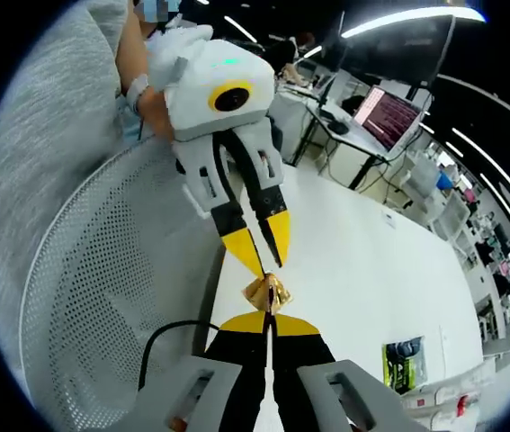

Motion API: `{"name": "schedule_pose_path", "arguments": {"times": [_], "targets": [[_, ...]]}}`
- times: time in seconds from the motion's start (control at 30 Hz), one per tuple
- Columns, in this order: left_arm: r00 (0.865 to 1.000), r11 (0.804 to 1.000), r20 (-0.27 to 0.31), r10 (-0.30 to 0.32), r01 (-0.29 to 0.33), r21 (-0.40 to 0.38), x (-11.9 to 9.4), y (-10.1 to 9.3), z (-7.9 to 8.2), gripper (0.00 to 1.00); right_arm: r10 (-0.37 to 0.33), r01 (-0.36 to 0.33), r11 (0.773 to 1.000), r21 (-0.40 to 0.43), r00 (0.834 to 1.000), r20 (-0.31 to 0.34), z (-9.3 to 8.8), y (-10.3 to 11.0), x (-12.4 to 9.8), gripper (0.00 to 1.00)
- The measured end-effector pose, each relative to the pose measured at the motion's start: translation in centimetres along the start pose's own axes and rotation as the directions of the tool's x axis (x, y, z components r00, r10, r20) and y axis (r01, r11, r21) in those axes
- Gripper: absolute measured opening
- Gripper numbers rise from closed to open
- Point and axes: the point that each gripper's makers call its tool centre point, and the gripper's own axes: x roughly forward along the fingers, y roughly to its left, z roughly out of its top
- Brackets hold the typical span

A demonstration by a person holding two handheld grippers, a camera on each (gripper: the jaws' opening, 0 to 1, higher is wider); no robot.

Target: Arrange the skincare products in the storage area until every visible bottle or jar stands upright without overlapping.

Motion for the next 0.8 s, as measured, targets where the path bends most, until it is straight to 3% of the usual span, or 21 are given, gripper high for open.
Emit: {"name": "schedule_pose_path", "arguments": {"times": [0.1, 0.13, 0.2, 0.23, 0.3, 0.33, 0.4, 0.47, 0.53, 0.6, 0.7, 0.8], "targets": [[0.999, 0.993, 0.017, -0.037, 0.038, -0.110, 0.0, -0.5, 0.3, 0.24, -0.028, 0.028, 0.999, 0.016, 1.000, 0.011, 0.0, -0.7, -0.5, 0.00], [0.998, 0.983, 0.022, -0.056, 0.059, -0.174, 0.0, -0.7, 0.3, 0.26, -0.033, 0.033, 0.999, 0.021, 0.999, 0.016, 0.0, -0.9, -0.7, 0.00], [0.996, 0.945, 0.044, -0.084, 0.093, -0.314, -0.1, -0.8, 0.7, 0.30, -0.048, 0.047, 0.998, 0.032, 0.999, 0.024, 0.1, -1.2, -0.9, 0.00], [0.992, 0.903, 0.071, -0.108, 0.128, -0.410, -0.2, -0.9, 1.1, 0.33, -0.058, 0.057, 0.998, 0.027, 0.998, 0.026, 0.1, -1.4, -1.1, 0.00], [0.988, 0.866, 0.094, -0.119, 0.150, -0.477, -0.4, -0.6, 1.5, 0.34, -0.075, 0.073, 0.997, 0.035, 0.996, 0.047, 0.5, -1.8, -1.6, 0.00], [0.988, 0.862, 0.103, -0.119, 0.154, -0.483, -0.5, -0.5, 1.6, 0.33, -0.082, 0.080, 0.996, 0.040, 0.995, 0.053, 0.6, -1.9, -1.7, 0.00], [0.983, 0.834, 0.125, -0.137, 0.182, -0.521, -0.6, -0.7, 2.0, 0.33, -0.092, 0.087, 0.994, 0.060, 0.992, 0.082, 1.2, -2.1, -2.1, 0.00], [0.984, 0.834, 0.117, -0.135, 0.176, -0.522, -0.6, -0.5, 1.9, 0.31, -0.098, 0.091, 0.993, 0.073, 0.989, 0.112, 1.6, -2.3, -2.4, 0.00], [0.980, 0.814, 0.137, -0.144, 0.196, -0.547, -0.7, -0.6, 2.2, 0.29, -0.081, 0.069, 0.994, 0.083, 0.986, 0.143, 2.0, -2.1, -2.6, 0.00], [0.981, 0.815, 0.132, -0.144, 0.193, -0.546, -0.7, -0.7, 2.1, 0.23, -0.083, 0.072, 0.994, 0.078, 0.985, 0.150, 1.9, -2.3, -2.9, 0.00], [0.975, 0.799, 0.144, -0.167, 0.219, -0.559, -0.9, -0.9, 2.3, 0.15, -0.074, 0.061, 0.995, 0.081, 0.982, 0.173, 2.1, -2.1, -3.2, 0.00], [0.969, 0.780, 0.176, -0.172, 0.243, -0.576, -1.2, -0.8, 2.9, 0.18, -0.072, 0.055, 0.994, 0.093, 0.979, 0.192, 2.2, -2.0, -3.6, 0.00]]}}
